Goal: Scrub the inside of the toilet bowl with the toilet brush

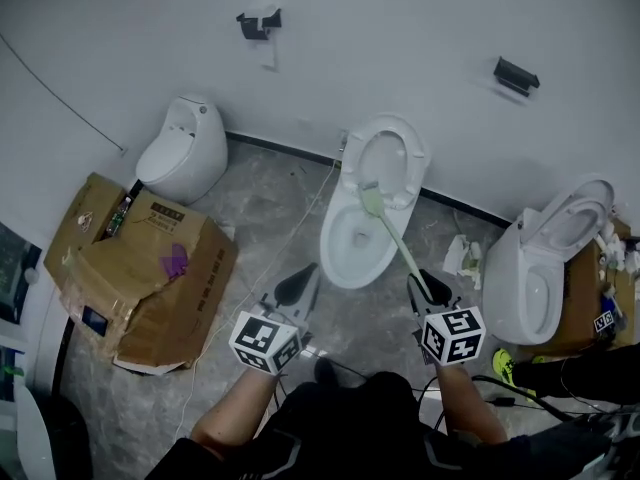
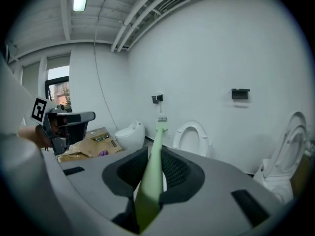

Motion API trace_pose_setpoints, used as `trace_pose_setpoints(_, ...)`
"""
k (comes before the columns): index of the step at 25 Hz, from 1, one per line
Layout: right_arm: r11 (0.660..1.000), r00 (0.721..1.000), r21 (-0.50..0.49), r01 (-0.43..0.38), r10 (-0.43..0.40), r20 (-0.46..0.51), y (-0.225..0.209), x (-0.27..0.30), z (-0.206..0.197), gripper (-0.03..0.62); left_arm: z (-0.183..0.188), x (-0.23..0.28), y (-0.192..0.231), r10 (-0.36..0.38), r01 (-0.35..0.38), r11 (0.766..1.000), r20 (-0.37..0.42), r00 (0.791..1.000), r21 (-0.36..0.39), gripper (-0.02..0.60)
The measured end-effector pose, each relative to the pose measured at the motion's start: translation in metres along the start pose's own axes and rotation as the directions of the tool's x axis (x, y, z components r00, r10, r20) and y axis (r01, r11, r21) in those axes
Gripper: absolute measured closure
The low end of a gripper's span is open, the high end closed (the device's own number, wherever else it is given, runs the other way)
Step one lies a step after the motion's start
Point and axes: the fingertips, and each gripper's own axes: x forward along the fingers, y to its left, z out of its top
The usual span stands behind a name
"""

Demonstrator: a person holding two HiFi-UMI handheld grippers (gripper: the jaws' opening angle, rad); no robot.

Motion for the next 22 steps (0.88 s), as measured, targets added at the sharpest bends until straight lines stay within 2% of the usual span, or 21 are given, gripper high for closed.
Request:
trace_pose_setpoints(10, 1.000, 0.999, 0.008, 0.021, -0.021, -0.036, -0.016, 0.042, 0.002, 0.502, -0.015, 0.033, 0.038, -0.012, 0.012, 0.999, -0.022, 1.000, -0.033, 0.574)
trace_pose_setpoints(22, 0.998, 0.996, -0.010, -0.057, 0.056, -0.069, -0.083, 0.115, 0.010, 0.502, -0.021, 0.118, 0.071, 0.043, -0.045, 0.998, -0.064, 0.997, -0.040, 0.574)
